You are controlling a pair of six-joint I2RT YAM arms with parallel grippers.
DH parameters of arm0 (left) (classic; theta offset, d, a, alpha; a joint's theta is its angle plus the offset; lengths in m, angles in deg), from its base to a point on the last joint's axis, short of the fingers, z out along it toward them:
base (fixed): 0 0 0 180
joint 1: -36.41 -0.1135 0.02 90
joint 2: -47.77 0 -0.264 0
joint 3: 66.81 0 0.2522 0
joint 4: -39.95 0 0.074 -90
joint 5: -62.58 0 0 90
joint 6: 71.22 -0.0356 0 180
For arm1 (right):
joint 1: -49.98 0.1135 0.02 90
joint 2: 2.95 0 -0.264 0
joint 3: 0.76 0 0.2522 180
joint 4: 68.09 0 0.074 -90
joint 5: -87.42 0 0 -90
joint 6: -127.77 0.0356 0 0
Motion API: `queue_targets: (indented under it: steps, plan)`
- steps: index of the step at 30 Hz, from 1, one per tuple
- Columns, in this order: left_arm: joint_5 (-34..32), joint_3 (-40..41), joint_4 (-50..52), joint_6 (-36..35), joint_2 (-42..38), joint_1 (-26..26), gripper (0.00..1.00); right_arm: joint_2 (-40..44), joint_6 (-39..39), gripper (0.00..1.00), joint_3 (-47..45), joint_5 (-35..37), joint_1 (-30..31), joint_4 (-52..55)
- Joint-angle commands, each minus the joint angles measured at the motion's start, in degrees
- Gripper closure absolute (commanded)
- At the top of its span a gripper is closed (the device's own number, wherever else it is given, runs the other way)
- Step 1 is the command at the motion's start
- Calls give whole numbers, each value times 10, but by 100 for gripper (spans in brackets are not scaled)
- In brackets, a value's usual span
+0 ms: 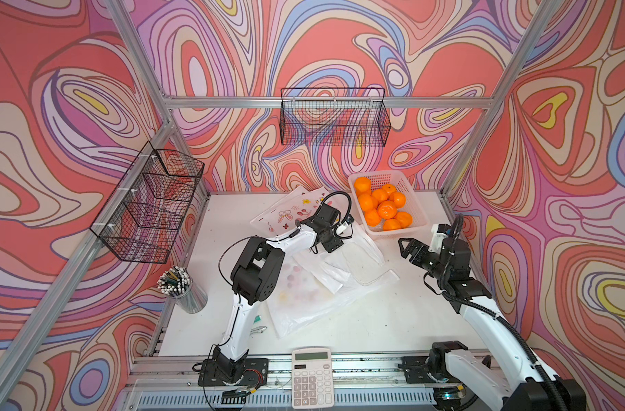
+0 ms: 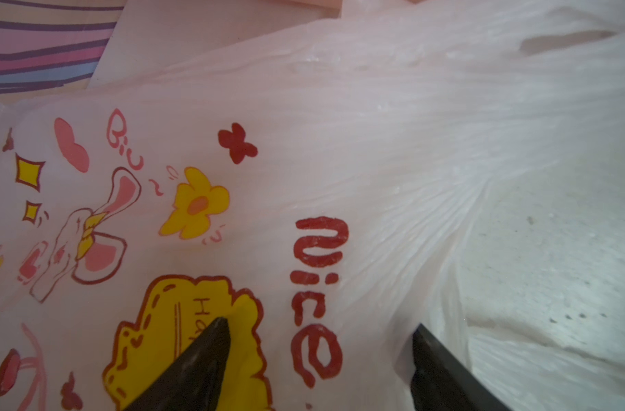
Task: Place the oranges into plastic bags & tie knots
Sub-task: Open the plastic bag from the plastic bag.
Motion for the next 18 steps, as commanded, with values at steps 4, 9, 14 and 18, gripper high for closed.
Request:
queue_targets:
  steps: [4, 9, 14, 18]
  plan:
    - [-10, -30, 21, -12, 20, 5, 48, 0, -8, 2, -6, 13, 2, 6]
    - [-4, -26, 34, -4, 0, 5, 82, 3, -12, 2, -4, 20, 2, 12]
    - [-3, -17, 61, 10, -51, 3, 100, 6, -13, 2, 14, 31, 2, 35]
    - [-1, -11, 116, 30, -111, 3, 100, 3, 13, 2, 42, 67, 2, 65]
